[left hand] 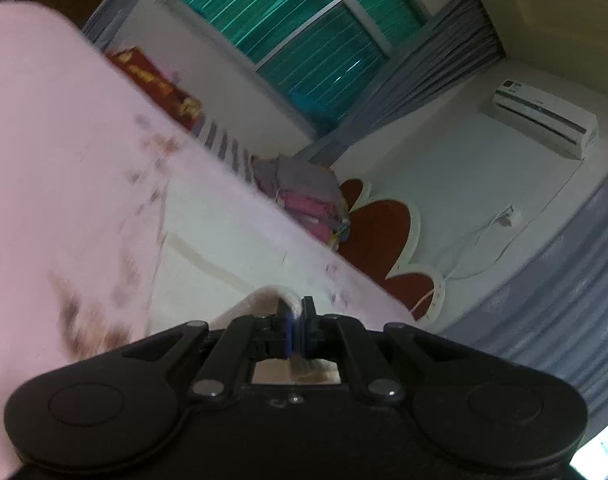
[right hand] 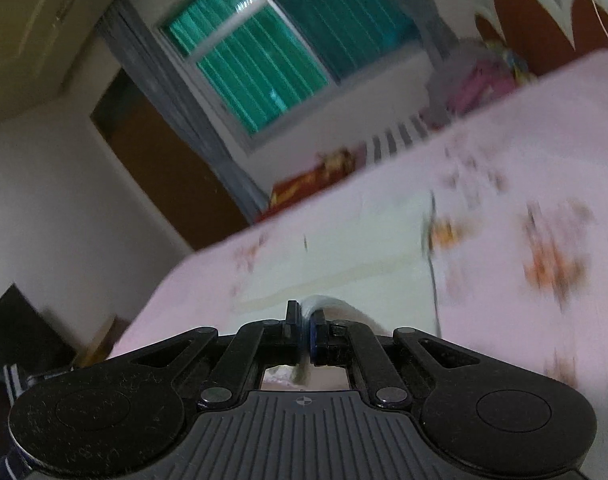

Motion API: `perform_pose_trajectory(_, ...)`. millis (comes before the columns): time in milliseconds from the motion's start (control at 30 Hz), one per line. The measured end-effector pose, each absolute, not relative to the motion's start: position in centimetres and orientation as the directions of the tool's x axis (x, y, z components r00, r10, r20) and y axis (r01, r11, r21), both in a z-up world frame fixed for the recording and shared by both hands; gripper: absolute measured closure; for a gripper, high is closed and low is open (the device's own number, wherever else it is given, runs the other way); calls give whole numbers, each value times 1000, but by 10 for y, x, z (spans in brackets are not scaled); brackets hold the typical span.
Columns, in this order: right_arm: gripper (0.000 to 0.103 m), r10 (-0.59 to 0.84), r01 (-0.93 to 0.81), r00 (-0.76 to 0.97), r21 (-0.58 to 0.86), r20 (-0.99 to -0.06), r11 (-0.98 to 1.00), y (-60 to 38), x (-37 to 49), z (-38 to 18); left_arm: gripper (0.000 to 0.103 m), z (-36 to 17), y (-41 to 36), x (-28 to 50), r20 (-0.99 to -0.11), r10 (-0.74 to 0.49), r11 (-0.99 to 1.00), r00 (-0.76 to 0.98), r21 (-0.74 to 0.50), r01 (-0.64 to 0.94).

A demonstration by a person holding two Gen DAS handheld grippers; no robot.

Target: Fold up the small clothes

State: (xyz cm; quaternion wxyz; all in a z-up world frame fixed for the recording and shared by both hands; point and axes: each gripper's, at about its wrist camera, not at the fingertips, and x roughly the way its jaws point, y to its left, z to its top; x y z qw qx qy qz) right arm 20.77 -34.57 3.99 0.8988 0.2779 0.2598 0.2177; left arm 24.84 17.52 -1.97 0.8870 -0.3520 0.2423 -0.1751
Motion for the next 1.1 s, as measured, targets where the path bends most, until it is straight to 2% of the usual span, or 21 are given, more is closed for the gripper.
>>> perform_pose_trajectory(133,100,486,-222,810,596,-327,771,-343,275,68,100,2,174,314,-295,-474,703,829,-694,155)
perform_pose_trajectory(267,100,450,-140,801,606,-395,783,-341,351,71,100,-6,178,382,-354,-477,713,805,-691,118)
perform_pose_trajectory(367,100,437,-72,773,619,-461,782,-336,412,49,100,-36,176,433,-439,-469,735,766,-675,64)
perform_pose_trajectory(500,100,434,11,710,625,-555,781,-330,467,-9,100,-85,182,475,-540,-466,749,701,-663,-12)
perform_pose_trajectory(600,100,428,45,686,621,-589,783,-329,480,-43,100,-97,186,486,-529,-488,731,694,-682,-6)
perform_pose_trajectory(867,100,454,73,671,661,-587,746,-338,518,-73,99,-116,186,529,-521,-521,702,676,-712,-7)
perform_pose_trajectory(900,100,455,81,665,663,-592,744,-339,525,-78,97,-116,185,531,-516,-528,695,674,-719,-5)
perform_pose_trajectory(967,100,445,83,674,659,-590,748,-339,534,-81,69,-115,184,536,-494,-531,697,689,-716,24)
perform_pose_trajectory(1000,94,441,85,676,658,-590,748,-337,536,-79,59,-114,183,538,-492,-521,704,698,-710,25)
perform_pose_trajectory(1033,81,422,101,678,645,-602,757,-336,540,-83,34,-114,183,540,-485,-512,704,709,-710,23)
perform_pose_trajectory(1067,31,386,119,690,622,-612,774,-335,540,-81,19,-113,184,541,-476,-498,705,725,-709,18)
perform_pose_trajectory(1100,11,333,128,728,596,-599,793,-335,536,-78,20,-112,185,541,-467,-483,708,741,-706,17)
